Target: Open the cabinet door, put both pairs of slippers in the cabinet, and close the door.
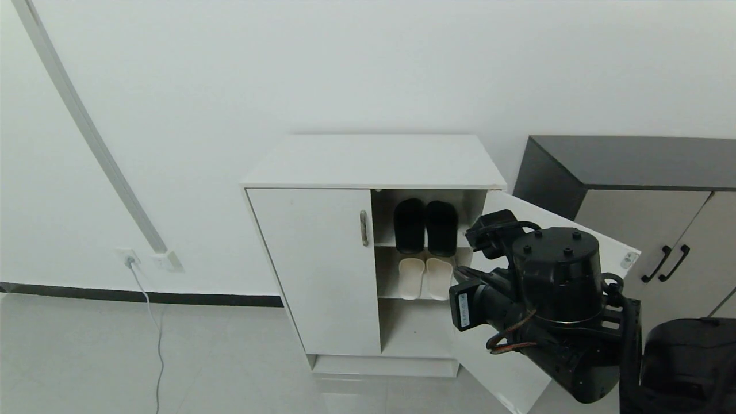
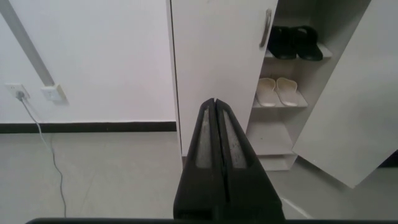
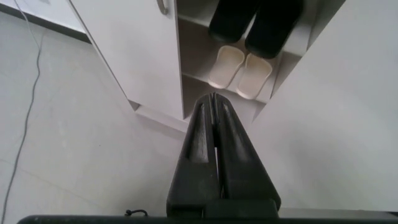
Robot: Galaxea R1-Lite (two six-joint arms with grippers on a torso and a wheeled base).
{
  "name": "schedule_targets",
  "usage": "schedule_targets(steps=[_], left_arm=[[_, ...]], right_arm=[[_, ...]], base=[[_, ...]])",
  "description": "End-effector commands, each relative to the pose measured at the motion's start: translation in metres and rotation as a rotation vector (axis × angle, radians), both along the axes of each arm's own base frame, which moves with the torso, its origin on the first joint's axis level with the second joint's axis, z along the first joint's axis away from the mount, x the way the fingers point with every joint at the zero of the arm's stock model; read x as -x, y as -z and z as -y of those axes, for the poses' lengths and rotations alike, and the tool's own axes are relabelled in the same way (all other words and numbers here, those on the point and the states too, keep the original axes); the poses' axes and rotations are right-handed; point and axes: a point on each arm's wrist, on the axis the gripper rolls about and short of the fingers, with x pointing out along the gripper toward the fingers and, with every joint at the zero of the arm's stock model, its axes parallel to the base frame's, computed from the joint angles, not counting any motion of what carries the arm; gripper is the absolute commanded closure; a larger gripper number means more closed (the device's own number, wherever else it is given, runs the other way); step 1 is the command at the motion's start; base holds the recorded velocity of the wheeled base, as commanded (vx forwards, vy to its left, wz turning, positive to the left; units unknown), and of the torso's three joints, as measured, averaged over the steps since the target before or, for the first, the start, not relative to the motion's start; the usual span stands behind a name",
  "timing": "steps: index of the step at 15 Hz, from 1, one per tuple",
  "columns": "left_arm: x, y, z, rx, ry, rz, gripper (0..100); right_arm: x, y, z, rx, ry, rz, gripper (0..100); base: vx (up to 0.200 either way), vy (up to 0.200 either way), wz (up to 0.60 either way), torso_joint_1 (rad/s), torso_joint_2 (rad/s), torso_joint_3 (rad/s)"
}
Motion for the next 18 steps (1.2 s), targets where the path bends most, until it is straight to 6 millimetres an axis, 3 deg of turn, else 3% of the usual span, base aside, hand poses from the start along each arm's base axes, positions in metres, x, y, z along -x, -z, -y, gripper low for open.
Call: schedule_targets(steps=[1, 13, 18], left_arm=[[0.0000, -0.0001, 0.0000, 0.000, 0.000, 0.001, 100], [0.0000, 0.0001, 0.0000, 0.002, -0.002, -0.001, 100], [0.0000, -0.0001, 0.0000, 0.002, -0.002, 0.001, 100]], right_arm=[[0.0000, 0.0002, -0.0001, 0.000, 0.000, 0.000, 100], [-0.0022, -0.0018, -0.0005, -0.023, 0.004, 0.019, 100], [-0.0037, 0.0003, -0.0024, -0.020, 0.004, 0.016, 100]], base=[[0.000, 0.000, 0.00, 0.227, -0.55, -0.325], [0.000, 0.000, 0.00, 0.230, -0.51, -0.288], [0.000, 0.000, 0.00, 0.019, -0.04, -0.019]])
